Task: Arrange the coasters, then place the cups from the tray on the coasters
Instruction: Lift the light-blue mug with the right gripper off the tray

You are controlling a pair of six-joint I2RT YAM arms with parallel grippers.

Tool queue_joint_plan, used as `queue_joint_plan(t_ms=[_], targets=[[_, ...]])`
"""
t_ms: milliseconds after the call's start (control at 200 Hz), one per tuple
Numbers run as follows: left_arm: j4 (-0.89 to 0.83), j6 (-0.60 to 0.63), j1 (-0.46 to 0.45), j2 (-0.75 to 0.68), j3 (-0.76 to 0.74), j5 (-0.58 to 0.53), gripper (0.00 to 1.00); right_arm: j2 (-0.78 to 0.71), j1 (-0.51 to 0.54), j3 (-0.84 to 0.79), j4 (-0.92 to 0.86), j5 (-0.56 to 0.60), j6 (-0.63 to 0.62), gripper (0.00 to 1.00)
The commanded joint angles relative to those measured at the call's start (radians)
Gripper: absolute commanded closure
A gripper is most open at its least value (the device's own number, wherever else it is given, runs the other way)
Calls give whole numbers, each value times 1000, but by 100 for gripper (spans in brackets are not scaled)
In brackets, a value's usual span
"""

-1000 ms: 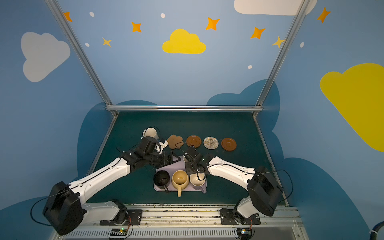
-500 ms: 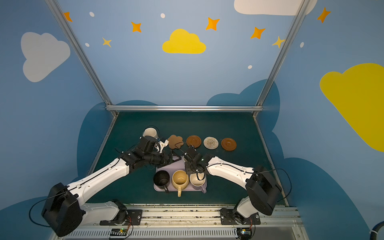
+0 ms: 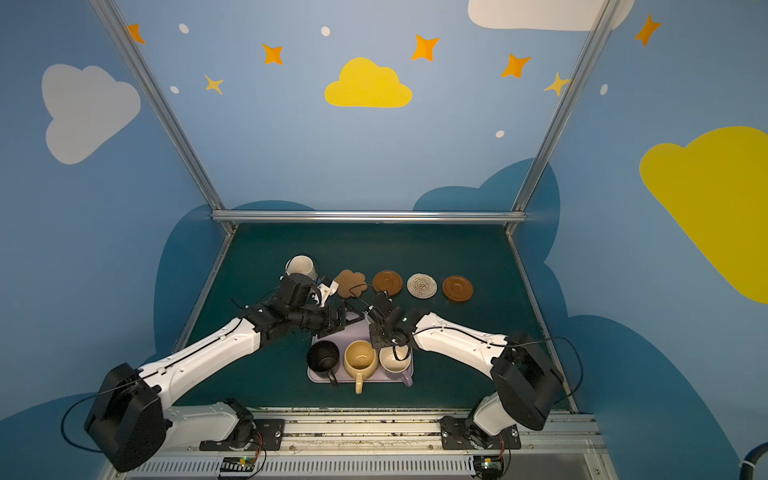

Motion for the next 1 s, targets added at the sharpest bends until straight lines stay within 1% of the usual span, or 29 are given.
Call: queue_joint_plan(t_ms=[0,275,420,536,626,996], targets=[[29,-13,6,-33,-12,-18,0,-35,9,17,29,-10,4,100],[32,-23,9,-50,-10,-26,0,-70,8,20,23,21,-7,100],[-26,8,-6,-58,25,-84,0,-87,7,20,19,31,-1,100],[33,-22,-2,-58,14,-59,1,-98,7,16,21,42,0,100],[47,-40,-3,-50,17,-42,1,-103,7,23,11,41,-4,100],[154,-130,1,-77,1,-49,0,-119,2,97,-65,42,-39,100]])
